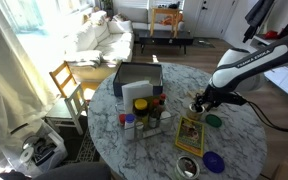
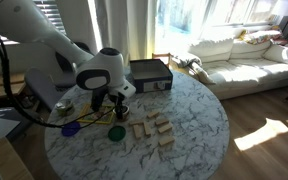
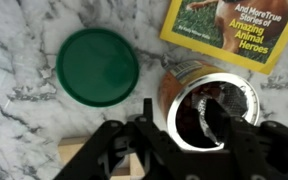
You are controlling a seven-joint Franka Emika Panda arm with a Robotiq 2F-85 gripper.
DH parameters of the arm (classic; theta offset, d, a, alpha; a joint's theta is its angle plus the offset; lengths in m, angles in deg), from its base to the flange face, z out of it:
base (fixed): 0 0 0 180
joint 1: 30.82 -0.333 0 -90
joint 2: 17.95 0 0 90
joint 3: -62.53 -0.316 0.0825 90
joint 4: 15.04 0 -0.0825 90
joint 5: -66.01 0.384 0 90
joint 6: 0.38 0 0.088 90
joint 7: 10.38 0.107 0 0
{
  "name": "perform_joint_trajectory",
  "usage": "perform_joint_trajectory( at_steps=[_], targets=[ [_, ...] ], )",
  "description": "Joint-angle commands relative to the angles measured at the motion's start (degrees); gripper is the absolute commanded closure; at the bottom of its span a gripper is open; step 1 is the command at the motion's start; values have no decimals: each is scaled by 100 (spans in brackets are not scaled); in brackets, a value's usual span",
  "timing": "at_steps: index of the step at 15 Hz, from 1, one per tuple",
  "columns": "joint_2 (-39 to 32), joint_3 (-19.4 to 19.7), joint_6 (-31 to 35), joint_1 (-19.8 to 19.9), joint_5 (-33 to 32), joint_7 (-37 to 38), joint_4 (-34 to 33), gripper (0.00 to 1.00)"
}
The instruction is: Take the lid off of the can then put the can on the lid
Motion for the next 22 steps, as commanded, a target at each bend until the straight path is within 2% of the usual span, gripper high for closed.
perform_joint_trajectory(
  at_steps=[1,4,5,10,13,18,22],
  targets=[
    [-92,32,-1,17,103,-51,-83,73],
    [-49,-17,15,85,189,-197,-92,97],
    [-15,-37,-9,124,235,-270,-103,100],
    [284,-76,-164,409,483,-977,-174,97],
    [450,12,-388,598,339,-1711,-170,97],
    [607,-43,-748,981,471,-3523,10,97],
    [521,37,-882,1027,286,-4079,110,97]
  ],
)
